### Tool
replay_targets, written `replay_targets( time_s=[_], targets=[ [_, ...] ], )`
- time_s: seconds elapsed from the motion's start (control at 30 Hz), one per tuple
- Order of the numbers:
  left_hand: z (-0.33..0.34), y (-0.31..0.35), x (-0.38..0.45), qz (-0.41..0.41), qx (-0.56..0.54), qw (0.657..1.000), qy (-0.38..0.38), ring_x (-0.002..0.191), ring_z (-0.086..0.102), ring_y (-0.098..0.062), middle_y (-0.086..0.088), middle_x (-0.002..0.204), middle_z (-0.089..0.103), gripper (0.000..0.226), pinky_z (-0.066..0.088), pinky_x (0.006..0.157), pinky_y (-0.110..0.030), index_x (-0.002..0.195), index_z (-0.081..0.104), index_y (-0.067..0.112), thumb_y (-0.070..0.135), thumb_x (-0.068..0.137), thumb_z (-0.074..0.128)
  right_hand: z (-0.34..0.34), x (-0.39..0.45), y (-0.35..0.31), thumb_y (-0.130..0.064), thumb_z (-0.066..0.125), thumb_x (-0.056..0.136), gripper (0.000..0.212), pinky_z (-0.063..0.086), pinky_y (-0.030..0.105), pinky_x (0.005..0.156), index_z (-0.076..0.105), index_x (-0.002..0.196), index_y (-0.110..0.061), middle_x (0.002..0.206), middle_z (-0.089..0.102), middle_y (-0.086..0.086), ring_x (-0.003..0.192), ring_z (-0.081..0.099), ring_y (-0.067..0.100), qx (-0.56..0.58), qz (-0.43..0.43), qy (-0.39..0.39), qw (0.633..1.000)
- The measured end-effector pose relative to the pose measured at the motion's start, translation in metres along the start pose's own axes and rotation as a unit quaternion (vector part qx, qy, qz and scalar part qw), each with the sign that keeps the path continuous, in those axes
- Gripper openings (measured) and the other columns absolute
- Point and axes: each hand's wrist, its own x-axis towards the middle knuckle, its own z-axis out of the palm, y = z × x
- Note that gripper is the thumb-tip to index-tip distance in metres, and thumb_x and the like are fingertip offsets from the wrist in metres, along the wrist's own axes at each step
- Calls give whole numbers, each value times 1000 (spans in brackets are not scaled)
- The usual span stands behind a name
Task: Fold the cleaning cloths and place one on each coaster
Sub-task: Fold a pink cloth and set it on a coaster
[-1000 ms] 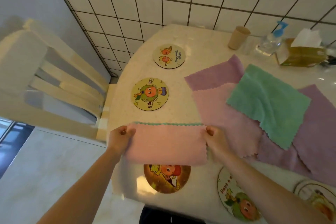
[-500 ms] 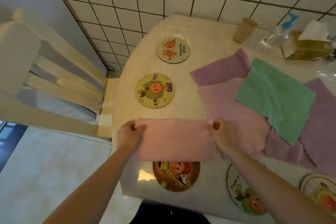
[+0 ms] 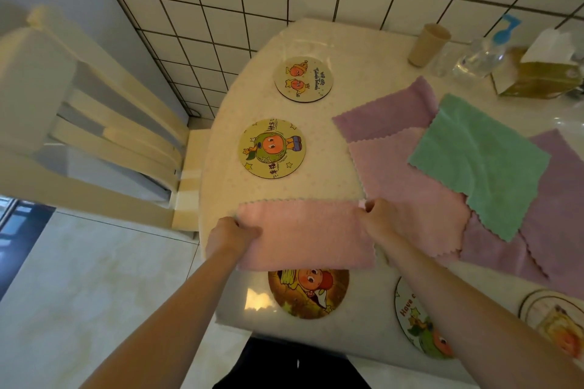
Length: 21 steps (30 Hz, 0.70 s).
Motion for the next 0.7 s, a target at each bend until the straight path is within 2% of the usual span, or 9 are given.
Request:
replay_targets(
  time_s=[0.1,0.13,0.23,0.3,0.37,0.47,0.53,0.6,0.7],
  targets=[
    [1,-3,-2,15,-29,999,-5,79,62,-23,-7,91,68,23,56,76,-41,93,63,14,29,75,66,-2,-6,4,-24,54,93,14,48,33,63,52,83,-15,74,55,0,69,56,18,31,-6,9,999],
    [2,-4,-4,27,-32,999,7,83,61,-24,-7,96,67,26,55,78,-41,99,62,15,28,76,64,-3,-9,5,-23,54,93,11,49,34,65,52,91,-13,80,56,1,73,56,19,37,-6,17,999],
    [10,-8,-19,121,41,981,144,106,48,-31,-9,117,52,49,44,90,-43,124,50,14,25,77,63,-6,-14,3,-17,51,94,12,50,37,70,46,102,-9,92,53,6,82,56,24,45,-12,43,998],
    [22,-11,-39,253,99,939,210,109,43,-32,-12,121,48,48,41,92,-42,125,48,10,23,80,61,-8,-21,5,-13,55,91,22,49,36,74,44,110,-9,104,50,7,90,53,23,-40,-95,93,990],
    [40,-15,-64,387,135,898,162,118,40,-29,-9,130,45,45,42,99,-43,127,47,13,29,85,54,-9,-35,18,-17,55,90,27,48,34,83,47,116,-14,115,48,3,100,48,19,-175,-285,94,938],
    [73,-30,-82,502,252,823,81,139,28,-25,-1,149,36,48,28,113,-44,137,44,20,35,92,49,-5,-60,46,-25,54,90,23,48,32,89,54,112,-19,115,54,-3,103,52,15,-300,-512,-11,805],
    [86,-41,-84,488,324,808,68,145,18,-26,-1,156,27,53,19,114,-46,143,38,22,40,94,43,-3,-64,65,-25,64,84,29,51,31,86,60,111,-16,115,60,-1,105,57,17,-354,-564,-48,745],
    [92,-49,-87,444,351,822,63,146,12,-27,0,158,20,58,14,112,-49,148,28,26,46,95,38,-5,-61,79,-21,67,81,35,53,34,87,60,115,-15,120,59,2,111,57,20,-374,-573,-66,726],
    [92,-63,-86,407,365,834,71,147,7,-27,3,160,12,59,10,113,-49,151,16,31,49,96,29,-11,-55,82,-10,54,77,41,55,37,83,58,118,-11,122,59,7,111,57,25,-381,-599,-67,701]
  ],
)
